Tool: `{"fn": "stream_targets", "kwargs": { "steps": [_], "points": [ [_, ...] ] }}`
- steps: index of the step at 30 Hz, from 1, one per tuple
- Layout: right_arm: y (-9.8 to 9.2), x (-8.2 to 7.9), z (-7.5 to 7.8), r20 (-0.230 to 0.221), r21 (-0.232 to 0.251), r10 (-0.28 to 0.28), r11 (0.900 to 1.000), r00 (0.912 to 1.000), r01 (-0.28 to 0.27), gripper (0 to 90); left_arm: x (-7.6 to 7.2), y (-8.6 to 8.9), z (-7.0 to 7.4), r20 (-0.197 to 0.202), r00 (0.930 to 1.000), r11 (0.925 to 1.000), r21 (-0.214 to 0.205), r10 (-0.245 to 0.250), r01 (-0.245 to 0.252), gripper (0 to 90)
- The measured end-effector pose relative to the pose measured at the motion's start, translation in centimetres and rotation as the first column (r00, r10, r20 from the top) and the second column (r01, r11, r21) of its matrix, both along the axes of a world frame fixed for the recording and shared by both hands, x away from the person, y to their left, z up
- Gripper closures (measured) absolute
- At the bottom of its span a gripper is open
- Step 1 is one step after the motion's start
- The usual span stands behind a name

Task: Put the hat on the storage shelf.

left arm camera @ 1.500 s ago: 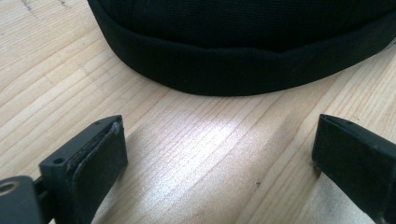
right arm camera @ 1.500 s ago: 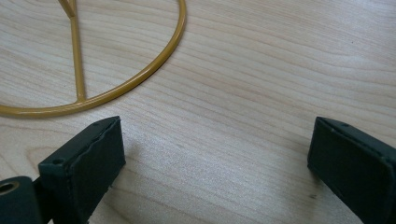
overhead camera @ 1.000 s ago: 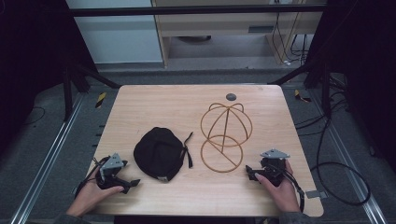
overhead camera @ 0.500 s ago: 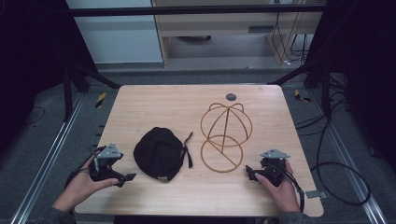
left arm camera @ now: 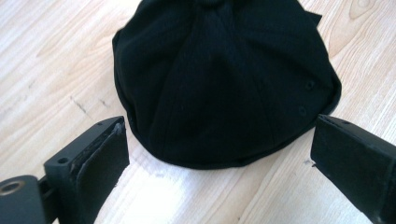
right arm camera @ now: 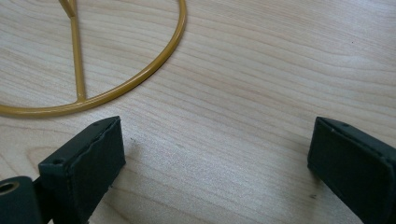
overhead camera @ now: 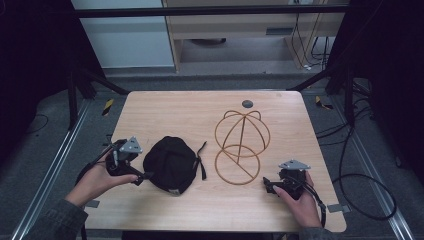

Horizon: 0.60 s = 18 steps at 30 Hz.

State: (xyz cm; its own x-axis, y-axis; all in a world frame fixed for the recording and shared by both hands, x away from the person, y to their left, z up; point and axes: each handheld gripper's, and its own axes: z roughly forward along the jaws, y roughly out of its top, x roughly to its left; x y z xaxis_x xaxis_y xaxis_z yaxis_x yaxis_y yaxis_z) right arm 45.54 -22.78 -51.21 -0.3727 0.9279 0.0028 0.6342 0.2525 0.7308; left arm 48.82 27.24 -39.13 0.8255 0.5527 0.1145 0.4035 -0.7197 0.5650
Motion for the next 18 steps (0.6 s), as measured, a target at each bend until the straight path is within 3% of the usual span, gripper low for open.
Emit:
{"fn": "stream_targets", "kwargs": {
  "steps": [5, 12, 18],
  "points": [
    [0.0, 0.0, 0.0, 0.0, 0.0, 0.001, 1.0, 1.0, -0.001, 4.1, 0.6, -0.9, 0.9, -0.001, 1.0, 1.0, 0.001, -0.01, 0.01, 4.2],
    [0.0, 0.0, 0.0, 0.0, -0.001, 0.001, 1.0, 1.0, -0.001, 4.1, 1.6, -2.7, 1.9, -0.005, 0.9991, 0.9986, 0.034, -0.041, 0.041, 5.4],
    [0.0, 0.0, 0.0, 0.0, -0.001, 0.0, 1.0, 1.0, 0.0, 4.1, 2.5, -4.7, 2.2, -0.022, 0.9967, 0.9925, 0.092, -0.078, 0.08, 6.1]
  ]
}}
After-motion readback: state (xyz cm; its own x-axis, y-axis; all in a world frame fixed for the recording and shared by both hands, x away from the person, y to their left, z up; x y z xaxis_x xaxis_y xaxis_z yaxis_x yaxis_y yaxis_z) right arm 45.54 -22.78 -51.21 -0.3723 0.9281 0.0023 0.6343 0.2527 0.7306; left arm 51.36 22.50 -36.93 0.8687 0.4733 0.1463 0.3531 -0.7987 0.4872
